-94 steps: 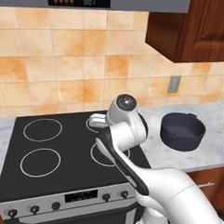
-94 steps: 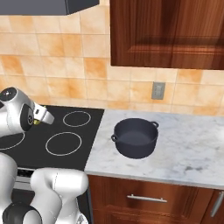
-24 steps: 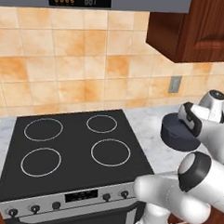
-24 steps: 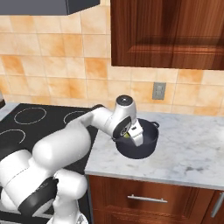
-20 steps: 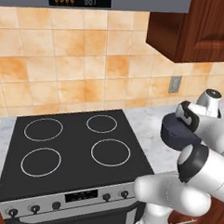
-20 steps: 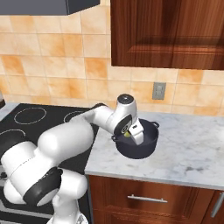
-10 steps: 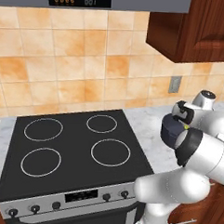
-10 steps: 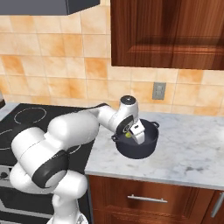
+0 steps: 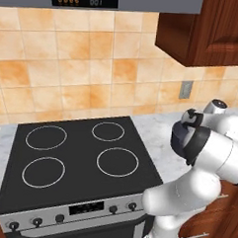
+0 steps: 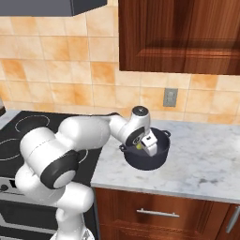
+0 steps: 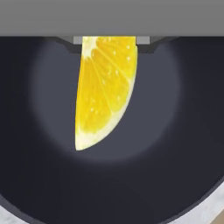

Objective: Turn on the sink faucet. Then move the lemon wedge from the counter to the sink. Turn off the sink. Move the vegetable from the sink to the pot next to the stove. Finally move the pot to the rear left burner.

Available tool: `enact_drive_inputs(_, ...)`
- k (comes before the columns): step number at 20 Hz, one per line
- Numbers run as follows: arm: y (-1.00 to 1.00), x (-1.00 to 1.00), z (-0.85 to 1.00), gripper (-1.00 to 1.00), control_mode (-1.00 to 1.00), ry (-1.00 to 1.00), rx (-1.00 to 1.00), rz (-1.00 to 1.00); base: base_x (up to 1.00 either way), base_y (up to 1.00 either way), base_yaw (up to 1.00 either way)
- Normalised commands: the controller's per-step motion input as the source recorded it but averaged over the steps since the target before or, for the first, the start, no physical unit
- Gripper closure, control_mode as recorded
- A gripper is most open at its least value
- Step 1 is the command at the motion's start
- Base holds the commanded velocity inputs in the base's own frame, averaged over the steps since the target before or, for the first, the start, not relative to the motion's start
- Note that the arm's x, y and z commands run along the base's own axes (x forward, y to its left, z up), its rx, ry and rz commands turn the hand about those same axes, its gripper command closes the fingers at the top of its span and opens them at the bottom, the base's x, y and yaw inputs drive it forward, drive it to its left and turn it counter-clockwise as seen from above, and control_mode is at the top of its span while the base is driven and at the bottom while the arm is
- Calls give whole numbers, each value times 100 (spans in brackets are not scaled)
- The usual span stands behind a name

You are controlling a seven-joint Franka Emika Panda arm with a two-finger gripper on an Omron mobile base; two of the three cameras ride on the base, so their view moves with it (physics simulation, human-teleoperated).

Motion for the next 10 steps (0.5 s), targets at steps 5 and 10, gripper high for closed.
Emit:
enact_drive_inputs(5,0,1,-20,100,-100,0,0,3,0,0,0)
enact_drive_inputs(10,0,4,-23,100,-100,3,0,3,0,0,0)
